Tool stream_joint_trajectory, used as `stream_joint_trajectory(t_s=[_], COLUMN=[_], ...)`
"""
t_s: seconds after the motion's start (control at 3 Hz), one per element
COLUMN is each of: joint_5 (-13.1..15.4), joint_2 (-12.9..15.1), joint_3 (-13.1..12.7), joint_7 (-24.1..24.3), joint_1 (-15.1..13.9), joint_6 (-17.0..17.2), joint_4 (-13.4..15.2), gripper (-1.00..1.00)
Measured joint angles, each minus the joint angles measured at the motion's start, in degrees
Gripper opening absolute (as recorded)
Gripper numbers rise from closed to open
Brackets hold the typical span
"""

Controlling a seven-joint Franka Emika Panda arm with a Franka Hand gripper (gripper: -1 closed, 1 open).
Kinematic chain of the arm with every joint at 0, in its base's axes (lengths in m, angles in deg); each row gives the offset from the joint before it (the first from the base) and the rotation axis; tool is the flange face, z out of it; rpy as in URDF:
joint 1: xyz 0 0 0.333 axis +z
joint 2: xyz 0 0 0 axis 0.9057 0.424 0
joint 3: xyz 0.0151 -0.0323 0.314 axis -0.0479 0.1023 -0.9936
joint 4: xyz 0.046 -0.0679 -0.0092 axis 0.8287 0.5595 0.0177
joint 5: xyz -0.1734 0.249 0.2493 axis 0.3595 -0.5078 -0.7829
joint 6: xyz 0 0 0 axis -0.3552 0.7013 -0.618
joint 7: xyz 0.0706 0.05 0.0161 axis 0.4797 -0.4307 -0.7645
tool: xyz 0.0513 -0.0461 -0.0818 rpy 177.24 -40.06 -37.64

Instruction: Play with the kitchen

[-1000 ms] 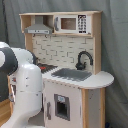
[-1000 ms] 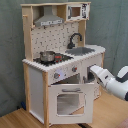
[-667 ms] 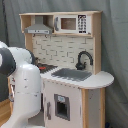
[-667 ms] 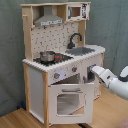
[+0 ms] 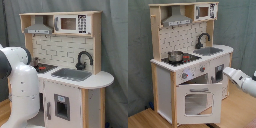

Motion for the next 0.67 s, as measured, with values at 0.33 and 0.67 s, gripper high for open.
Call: stream_joint_trajectory(t_s=[0.33,0.67], joint_5=[-2.89,-5.77], joint_2=[-3.75,-7.49], joint_3=[-0.56,-1.13], joint_7=[-3.56,-7.15], joint_1=[-0.34,-0.65], joint_6=[-2.68,-5.37], joint_4=[1.06,2.10], gripper=[1.00,1.00])
